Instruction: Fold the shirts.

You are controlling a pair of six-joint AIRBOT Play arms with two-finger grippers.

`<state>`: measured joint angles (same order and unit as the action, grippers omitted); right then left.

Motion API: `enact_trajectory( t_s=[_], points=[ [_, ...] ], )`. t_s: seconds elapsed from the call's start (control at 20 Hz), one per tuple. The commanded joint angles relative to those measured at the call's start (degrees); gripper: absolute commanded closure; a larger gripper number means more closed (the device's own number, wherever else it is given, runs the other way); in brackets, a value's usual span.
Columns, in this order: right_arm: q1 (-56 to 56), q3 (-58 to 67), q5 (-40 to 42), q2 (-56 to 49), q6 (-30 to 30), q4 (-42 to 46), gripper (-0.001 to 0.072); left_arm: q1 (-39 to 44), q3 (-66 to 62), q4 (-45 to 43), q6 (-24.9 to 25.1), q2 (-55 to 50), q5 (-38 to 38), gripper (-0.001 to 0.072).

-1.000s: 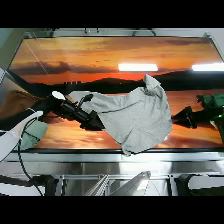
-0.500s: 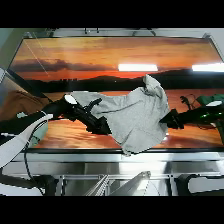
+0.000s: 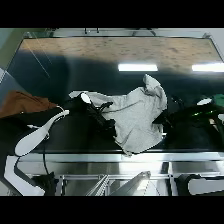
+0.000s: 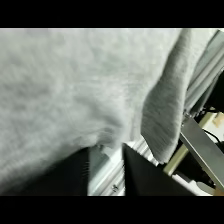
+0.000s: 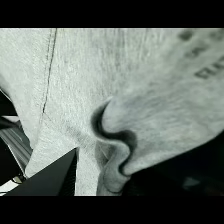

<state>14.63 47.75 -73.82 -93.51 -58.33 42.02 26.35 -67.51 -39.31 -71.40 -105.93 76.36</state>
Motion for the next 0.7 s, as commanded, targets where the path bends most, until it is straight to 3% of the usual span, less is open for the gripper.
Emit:
enact_trajectory(
  t_s=[0.0, 0.3, 0.35, 0.4, 0.45, 0.65],
  points=[
    [-0.2, 0.0, -1.9, 0.0, 0.0, 0.0, 0.0354, 0.0, -3.8, -0.2, 0.1, -2.1, 0.3, 0.0720],
    [-0.1, 0.0, -4.6, 0.0, 0.0, 0.0, 0.0358, -5.0, -12.0, 0.5, 0.4, 4.6, 4.3, 0.0690],
    [-0.1, 0.0, -5.1, 0.0, 0.0, 0.0, 0.0444, -6.6, -13.2, 0.7, 0.4, 7.0, 4.7, 0.0690],
    [-0.1, 0.0, -5.4, 0.0, 0.0, 0.0, 0.0631, -8.6, -14.5, 0.8, 0.4, 9.7, 4.6, 0.0690],
    [0.1, 0.0, -5.5, 0.1, 0.0, 0.0, 0.0680, -10.6, -15.5, 0.8, 0.4, 12.1, 4.3, 0.0690],
    [0.3, 0.1, -5.6, 0.1, 0.0, 0.0, 0.0695, -18.3, -16.3, 0.7, 0.4, 18.6, 4.7, 0.0690]
  ],
)
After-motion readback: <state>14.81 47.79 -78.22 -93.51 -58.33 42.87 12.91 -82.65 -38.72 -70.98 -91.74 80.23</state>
